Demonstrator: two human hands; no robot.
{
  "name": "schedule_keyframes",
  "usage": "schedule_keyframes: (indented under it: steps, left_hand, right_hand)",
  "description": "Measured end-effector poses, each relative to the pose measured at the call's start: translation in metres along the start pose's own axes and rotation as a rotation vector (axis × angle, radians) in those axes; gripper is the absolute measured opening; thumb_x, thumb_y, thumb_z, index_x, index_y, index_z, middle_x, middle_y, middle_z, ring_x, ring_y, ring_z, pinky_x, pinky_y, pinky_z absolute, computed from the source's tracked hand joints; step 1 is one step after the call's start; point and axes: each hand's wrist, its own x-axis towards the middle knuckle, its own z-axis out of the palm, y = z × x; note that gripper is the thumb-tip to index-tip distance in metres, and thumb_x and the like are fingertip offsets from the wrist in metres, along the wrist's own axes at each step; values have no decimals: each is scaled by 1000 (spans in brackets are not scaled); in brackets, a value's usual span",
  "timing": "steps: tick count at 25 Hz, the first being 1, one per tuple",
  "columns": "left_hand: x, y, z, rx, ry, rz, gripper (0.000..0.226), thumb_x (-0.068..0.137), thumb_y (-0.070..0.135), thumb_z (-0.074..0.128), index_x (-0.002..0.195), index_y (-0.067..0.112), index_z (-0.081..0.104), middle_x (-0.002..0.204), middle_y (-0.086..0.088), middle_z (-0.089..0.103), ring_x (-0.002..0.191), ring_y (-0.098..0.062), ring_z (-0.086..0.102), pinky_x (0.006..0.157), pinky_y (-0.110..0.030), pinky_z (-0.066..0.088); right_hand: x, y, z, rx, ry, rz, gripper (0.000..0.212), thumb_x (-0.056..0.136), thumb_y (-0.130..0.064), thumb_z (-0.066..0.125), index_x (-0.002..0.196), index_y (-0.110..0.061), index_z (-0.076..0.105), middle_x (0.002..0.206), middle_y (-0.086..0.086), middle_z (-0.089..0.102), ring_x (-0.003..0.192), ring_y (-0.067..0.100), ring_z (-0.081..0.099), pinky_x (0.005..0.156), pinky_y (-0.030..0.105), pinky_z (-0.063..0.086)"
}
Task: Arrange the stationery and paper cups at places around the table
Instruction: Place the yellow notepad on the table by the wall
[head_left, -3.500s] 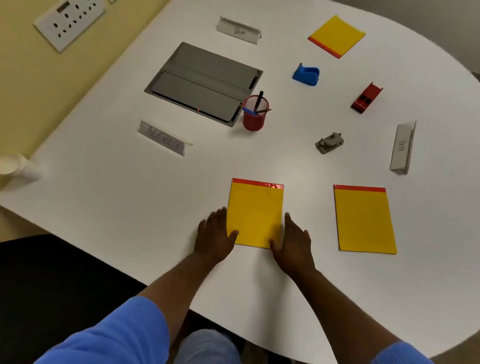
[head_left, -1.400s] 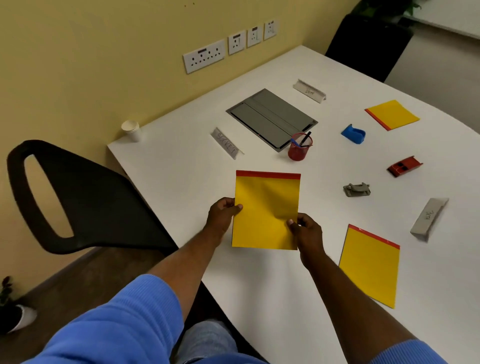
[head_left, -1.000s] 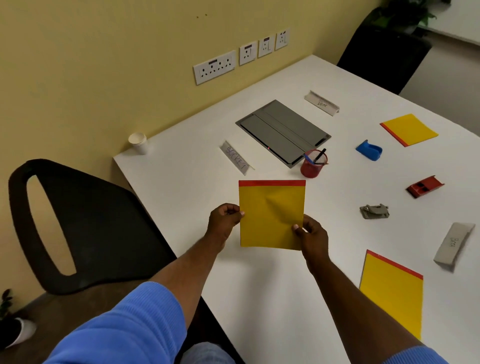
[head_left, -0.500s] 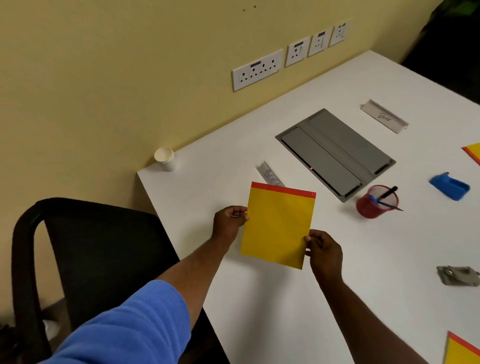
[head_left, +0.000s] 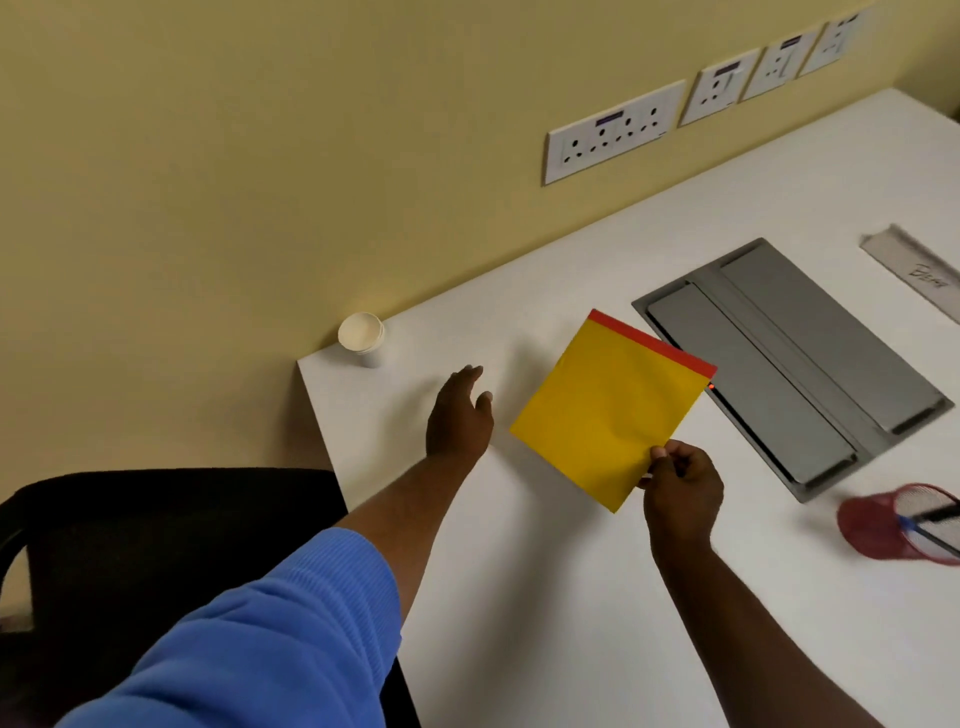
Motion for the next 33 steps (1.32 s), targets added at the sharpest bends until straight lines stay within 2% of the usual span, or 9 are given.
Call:
schedule_keyframes:
  steps: [3, 6, 10, 17, 21, 27, 29, 31, 33]
  left_hand:
    - [29, -30, 9, 379, -133, 106, 63, 108, 33, 47, 163, 17, 22, 171, -9, 13, 159, -27, 4, 128, -44, 14]
    - [45, -51, 28, 786, -290, 175, 82, 104, 61, 32, 164, 17, -4, 171, -13, -12, 158, -32, -12, 127, -53, 0]
    - [48, -62, 60, 713, -204, 145, 91, 98, 76, 21, 165, 18, 0, 171, -13, -8, 158, -34, -11, 126, -56, -3]
    - [50, -76, 72, 645, -58, 220, 87, 100, 73, 27, 165, 18, 10, 172, -12, 1, 159, -31, -3, 125, -60, 12]
    - [50, -78, 72, 625, -56, 211, 88, 99, 74, 24, 165, 18, 10, 172, -12, 1, 159, -31, -2, 125, -60, 13]
    - [52, -79, 72, 643, -81, 189, 88, 99, 75, 19, 165, 18, 6, 172, -11, -3, 159, -30, -7, 125, -60, 11]
    - [52, -78, 72, 659, -88, 184, 88, 99, 75, 15, 165, 17, 5, 172, -11, -5, 159, -30, -9, 126, -60, 10]
    - [51, -77, 72, 659, -101, 184, 90, 98, 76, 12, 165, 16, 3, 172, -10, -7, 159, -29, -11, 126, -59, 8]
    - [51, -77, 71, 656, -116, 175, 92, 97, 77, 9, 164, 15, -1, 172, -10, -9, 158, -28, -13, 127, -58, 5]
  right_hand:
    - [28, -9, 30, 45, 73, 47, 13, 101, -12, 58, 112, -7, 65, 105, 15, 70, 91, 32, 70, 81, 51, 61]
    - [53, -19, 74, 103, 100, 72, 13, 100, -11, 59, 110, -6, 66, 104, 15, 71, 92, 33, 71, 81, 52, 61]
    - [86, -30, 140, 96, 64, 51, 8, 98, -12, 60, 104, -12, 66, 99, 11, 70, 90, 32, 71, 77, 51, 62]
    - [116, -19, 226, 28, 32, 162, 7, 98, -17, 62, 105, -15, 64, 102, 9, 70, 96, 30, 69, 87, 55, 58]
    - [116, -19, 252, 17, -44, 175, 11, 96, -16, 66, 106, -11, 67, 96, 9, 73, 86, 28, 73, 81, 49, 61]
    - [106, -13, 251, -295, -170, -90, 17, 98, -12, 58, 89, -16, 72, 78, 1, 70, 67, 17, 62, 66, 29, 46]
    - [102, -13, 244, -367, -191, -139, 20, 99, -10, 54, 101, -16, 73, 87, 6, 73, 72, 20, 62, 70, 31, 48]
    - [96, -16, 235, -383, -206, -143, 31, 102, -16, 56, 131, -9, 65, 114, 10, 72, 98, 24, 66, 85, 26, 45]
    - [89, -17, 225, -397, -239, -185, 41, 103, -24, 57, 142, -10, 55, 128, 7, 66, 114, 21, 62, 91, 25, 41]
